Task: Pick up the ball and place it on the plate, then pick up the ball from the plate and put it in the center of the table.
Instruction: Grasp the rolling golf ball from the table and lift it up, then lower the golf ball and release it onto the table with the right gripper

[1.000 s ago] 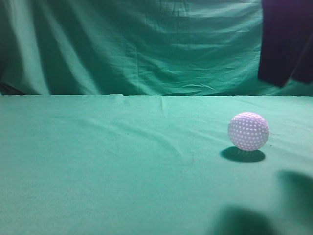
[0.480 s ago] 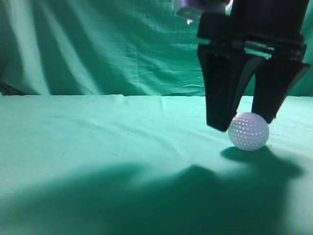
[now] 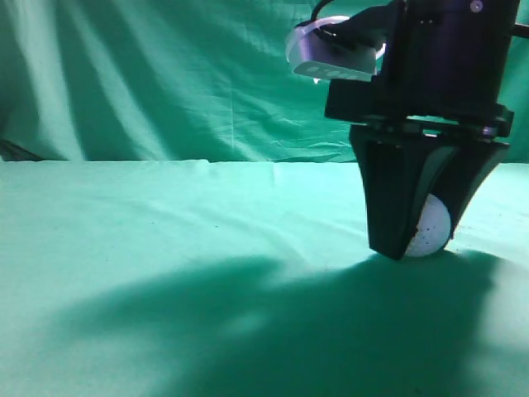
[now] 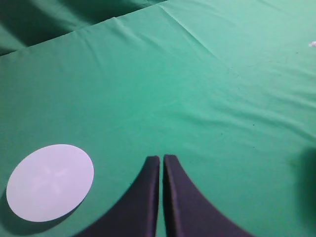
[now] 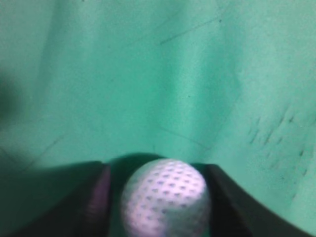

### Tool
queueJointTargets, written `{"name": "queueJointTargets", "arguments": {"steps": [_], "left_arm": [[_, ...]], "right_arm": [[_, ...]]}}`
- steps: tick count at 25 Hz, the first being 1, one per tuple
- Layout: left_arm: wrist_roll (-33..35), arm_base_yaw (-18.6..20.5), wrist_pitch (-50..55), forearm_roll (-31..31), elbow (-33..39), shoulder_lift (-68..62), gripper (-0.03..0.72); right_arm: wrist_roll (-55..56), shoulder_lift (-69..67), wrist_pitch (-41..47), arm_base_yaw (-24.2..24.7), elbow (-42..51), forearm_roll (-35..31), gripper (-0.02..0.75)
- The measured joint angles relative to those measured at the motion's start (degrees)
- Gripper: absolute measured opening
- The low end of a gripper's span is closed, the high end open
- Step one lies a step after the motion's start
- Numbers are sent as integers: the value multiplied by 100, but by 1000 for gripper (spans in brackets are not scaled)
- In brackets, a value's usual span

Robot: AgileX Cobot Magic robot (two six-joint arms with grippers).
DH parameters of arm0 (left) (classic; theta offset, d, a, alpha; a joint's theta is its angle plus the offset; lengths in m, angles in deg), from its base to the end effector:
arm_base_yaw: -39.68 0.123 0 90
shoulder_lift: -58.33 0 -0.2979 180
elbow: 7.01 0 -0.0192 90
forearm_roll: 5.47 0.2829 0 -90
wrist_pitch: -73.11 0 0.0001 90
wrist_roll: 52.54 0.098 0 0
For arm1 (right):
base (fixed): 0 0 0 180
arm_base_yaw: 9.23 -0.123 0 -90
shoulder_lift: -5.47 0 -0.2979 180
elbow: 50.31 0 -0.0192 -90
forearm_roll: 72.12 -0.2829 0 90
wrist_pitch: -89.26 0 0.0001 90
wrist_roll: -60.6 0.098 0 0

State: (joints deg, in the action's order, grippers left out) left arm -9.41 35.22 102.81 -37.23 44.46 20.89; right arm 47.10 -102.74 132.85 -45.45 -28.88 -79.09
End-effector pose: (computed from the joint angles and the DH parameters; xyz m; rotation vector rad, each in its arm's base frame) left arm 0.1294 -0.0358 0.2889 0.4988 1.9269 -0.1471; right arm 0.2654 0.2046 0.1433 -1.1618 2.8080 0.1681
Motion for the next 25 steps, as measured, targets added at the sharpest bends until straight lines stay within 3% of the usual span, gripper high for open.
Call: {"name": "queueJointTargets", "arguments": {"steps": [2, 8, 16, 25], "left_arm": [[9, 0, 0, 0, 0, 0, 0], [9, 0, 0, -12, 0, 0, 0], [9, 0, 0, -22, 0, 0, 0], [9, 0, -82, -44, 37, 0, 0]], "right_arm": [[3, 0, 0, 0, 0, 0, 319], [32, 0, 355, 0, -497, 0, 328], [32, -240, 524, -14, -2440, 0, 328], [11, -2028, 1110, -495, -4671, 31, 328]]}}
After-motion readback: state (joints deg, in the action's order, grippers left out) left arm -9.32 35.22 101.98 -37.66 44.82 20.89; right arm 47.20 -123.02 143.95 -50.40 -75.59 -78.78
